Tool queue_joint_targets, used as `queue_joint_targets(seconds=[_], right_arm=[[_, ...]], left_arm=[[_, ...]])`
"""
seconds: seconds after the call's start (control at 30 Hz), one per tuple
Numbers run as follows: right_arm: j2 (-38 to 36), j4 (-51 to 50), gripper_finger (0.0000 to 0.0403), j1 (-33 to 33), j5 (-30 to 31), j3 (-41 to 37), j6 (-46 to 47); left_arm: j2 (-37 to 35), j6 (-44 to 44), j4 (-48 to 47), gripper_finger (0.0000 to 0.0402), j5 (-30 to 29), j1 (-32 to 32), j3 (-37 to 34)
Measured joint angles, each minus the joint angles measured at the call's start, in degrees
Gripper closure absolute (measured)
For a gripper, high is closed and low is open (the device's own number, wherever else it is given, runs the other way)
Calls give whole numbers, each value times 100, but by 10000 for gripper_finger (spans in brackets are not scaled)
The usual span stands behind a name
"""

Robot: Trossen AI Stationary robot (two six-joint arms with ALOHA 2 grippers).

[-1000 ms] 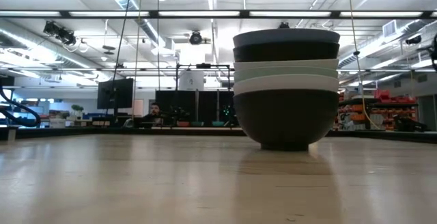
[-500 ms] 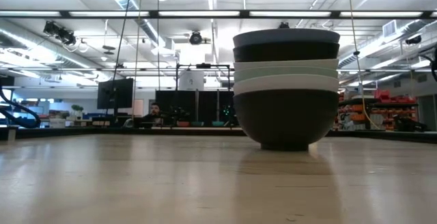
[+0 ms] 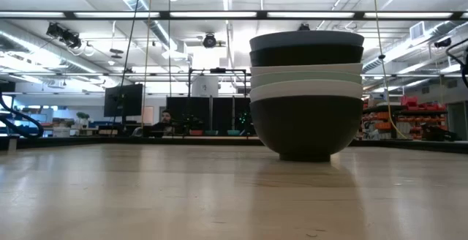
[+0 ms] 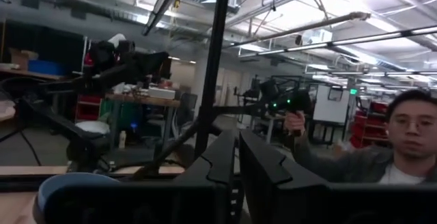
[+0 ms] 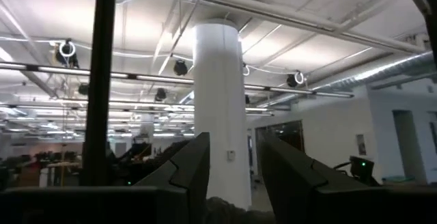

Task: Nest bowls inside each other
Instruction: Return to Home Position

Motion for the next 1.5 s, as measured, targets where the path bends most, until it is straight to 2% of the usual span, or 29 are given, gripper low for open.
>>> queue_joint_targets(seconds=[0.2, 0.47, 0.77, 1.17, 1.5], right_arm=[[-3, 633, 269, 0, 1, -353, -66], [-7, 657, 269, 0, 1, -403, -62], [-162, 558, 269, 0, -106, -396, -62], [-618, 364, 269, 0, -106, -392, -103], [-1347, -74, 269, 0, -106, -386, -243]], left_arm=[[-574, 15, -325, 375, 34, -22, -315], [-1159, 410, -695, 383, 32, -22, -314], [-1796, 525, -1236, 371, -27, -22, -314], [-2026, 705, -1419, 381, -95, -22, -309], [-2021, 699, -1458, 368, -97, -22, -309]])
